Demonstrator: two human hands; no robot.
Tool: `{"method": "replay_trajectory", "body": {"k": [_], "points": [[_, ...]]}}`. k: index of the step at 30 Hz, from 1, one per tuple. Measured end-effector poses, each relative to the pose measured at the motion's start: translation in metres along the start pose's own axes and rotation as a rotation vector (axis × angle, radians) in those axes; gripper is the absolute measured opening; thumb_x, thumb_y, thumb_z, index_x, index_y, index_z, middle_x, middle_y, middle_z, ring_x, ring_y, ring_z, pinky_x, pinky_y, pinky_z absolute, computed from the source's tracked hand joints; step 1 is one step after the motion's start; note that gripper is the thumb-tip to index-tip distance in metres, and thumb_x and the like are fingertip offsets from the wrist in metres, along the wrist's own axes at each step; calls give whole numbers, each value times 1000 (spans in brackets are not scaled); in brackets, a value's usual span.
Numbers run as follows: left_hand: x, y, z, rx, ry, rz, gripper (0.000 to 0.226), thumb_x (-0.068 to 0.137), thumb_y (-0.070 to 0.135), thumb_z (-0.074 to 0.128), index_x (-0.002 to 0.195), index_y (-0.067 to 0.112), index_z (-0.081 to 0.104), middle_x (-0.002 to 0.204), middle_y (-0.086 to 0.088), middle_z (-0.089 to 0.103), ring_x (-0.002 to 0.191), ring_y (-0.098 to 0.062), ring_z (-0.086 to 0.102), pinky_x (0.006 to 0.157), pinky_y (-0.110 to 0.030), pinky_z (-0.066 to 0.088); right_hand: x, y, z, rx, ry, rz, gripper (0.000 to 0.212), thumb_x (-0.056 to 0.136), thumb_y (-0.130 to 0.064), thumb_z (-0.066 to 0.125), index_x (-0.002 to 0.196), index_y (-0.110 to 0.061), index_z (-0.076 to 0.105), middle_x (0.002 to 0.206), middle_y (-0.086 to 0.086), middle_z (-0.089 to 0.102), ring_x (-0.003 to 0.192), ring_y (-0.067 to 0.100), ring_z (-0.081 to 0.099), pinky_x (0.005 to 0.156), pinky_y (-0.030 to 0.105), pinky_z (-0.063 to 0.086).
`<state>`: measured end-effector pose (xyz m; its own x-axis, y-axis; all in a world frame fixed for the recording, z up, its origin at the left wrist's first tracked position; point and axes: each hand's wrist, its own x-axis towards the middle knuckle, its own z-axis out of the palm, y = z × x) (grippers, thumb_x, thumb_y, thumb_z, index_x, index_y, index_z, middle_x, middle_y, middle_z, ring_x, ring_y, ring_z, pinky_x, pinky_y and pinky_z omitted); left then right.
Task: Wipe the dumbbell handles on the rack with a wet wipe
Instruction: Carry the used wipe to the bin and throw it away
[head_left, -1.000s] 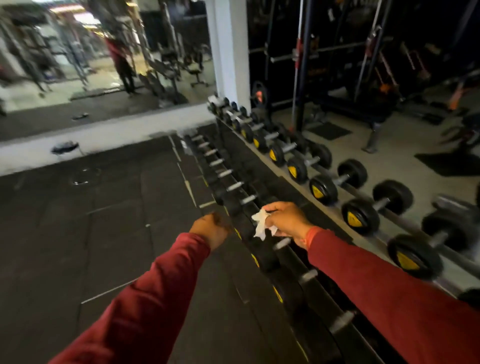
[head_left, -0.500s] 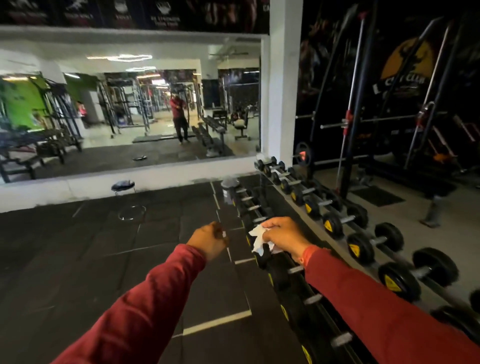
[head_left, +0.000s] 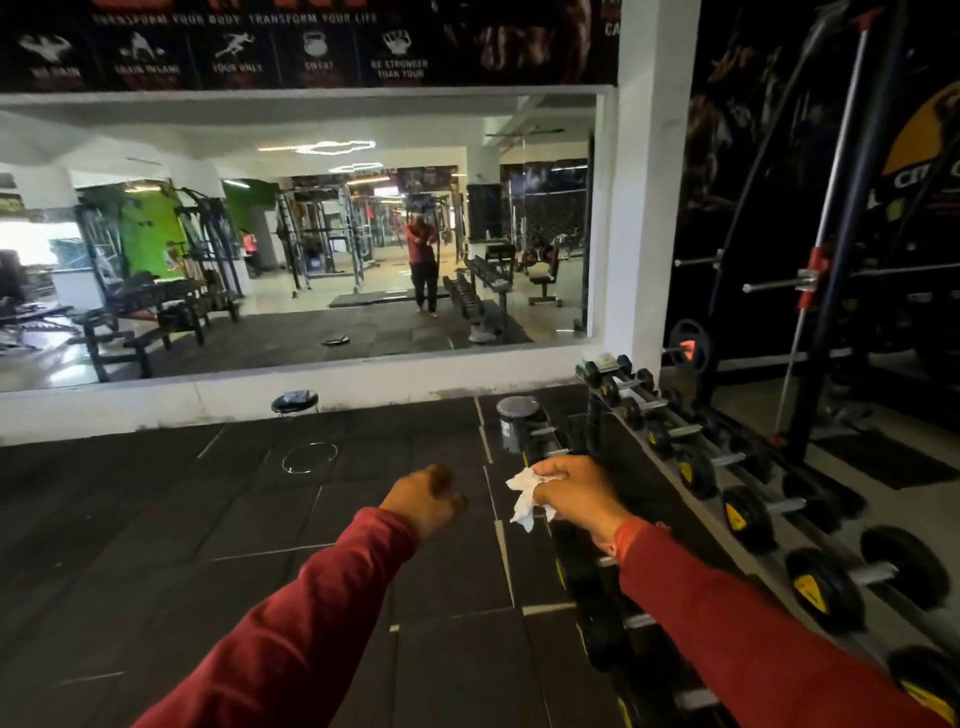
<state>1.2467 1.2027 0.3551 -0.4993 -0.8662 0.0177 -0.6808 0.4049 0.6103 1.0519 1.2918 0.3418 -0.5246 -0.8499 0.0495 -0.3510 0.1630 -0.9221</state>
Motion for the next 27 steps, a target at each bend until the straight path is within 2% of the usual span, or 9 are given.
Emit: {"method": "replay_trajectory", "body": {"k": [4,9,10,13,16,19,23,27], "points": [[97,0,-11,-18,30,-29,45,88,30,64,130,16,58,125,-2,64,116,-18,59,92,-19,41,107,-5,8,-12,-23,22,34,73,1,66,62,-31,68,72,-7,72,79,20,72,75,40,61],[213,-20,-15,-19,46,-62,42,86,33,64,125,18,61,122,-2,65,113,-20,60,93,-23,44,229,-5,33,6,-33,18,33,76,3,64,69,-29,66,77,-2,72,74,17,68,62,26,55],[239,-26,-14,-27,54,-64,42,86,33,64,125,18,61,122,-3,65,114,-20,60,94,-24,45,254,-2,41,10,-38,14,32,77,4,64,71,-28,66,77,-3,70,73,15,68,63,26,56],[319,-48,-10,-47,43,-65,44,88,32,64,128,14,60,124,-5,65,115,-21,60,96,-25,45,336,12,69,16,-51,16,31,76,1,67,69,-29,67,81,-2,72,81,20,70,74,39,61],[406,-73,-8,-63,19,-55,45,89,33,63,130,14,58,126,-4,64,116,-19,59,93,-20,41,423,23,96,41,-47,51,29,76,0,69,75,-29,67,90,3,74,87,22,71,82,45,60],[493,-91,-15,-73,-15,-61,46,91,33,62,133,15,56,130,-3,61,119,-18,57,88,-15,37,506,24,119,83,-21,114,30,78,3,67,77,-27,67,92,8,73,89,25,71,84,47,60],[606,-111,-25,-72,-49,-79,46,91,34,62,133,15,57,133,-5,59,121,-19,56,93,-16,37,610,26,143,80,2,176,31,77,2,68,73,-29,68,85,3,74,86,24,72,82,46,60],[714,-129,-23,-54,-108,-74,46,90,35,63,132,16,58,132,-6,60,120,-21,57,99,-24,43,716,38,164,64,-1,200,29,76,-1,69,99,-17,75,92,5,74,86,21,72,81,43,61]]}}
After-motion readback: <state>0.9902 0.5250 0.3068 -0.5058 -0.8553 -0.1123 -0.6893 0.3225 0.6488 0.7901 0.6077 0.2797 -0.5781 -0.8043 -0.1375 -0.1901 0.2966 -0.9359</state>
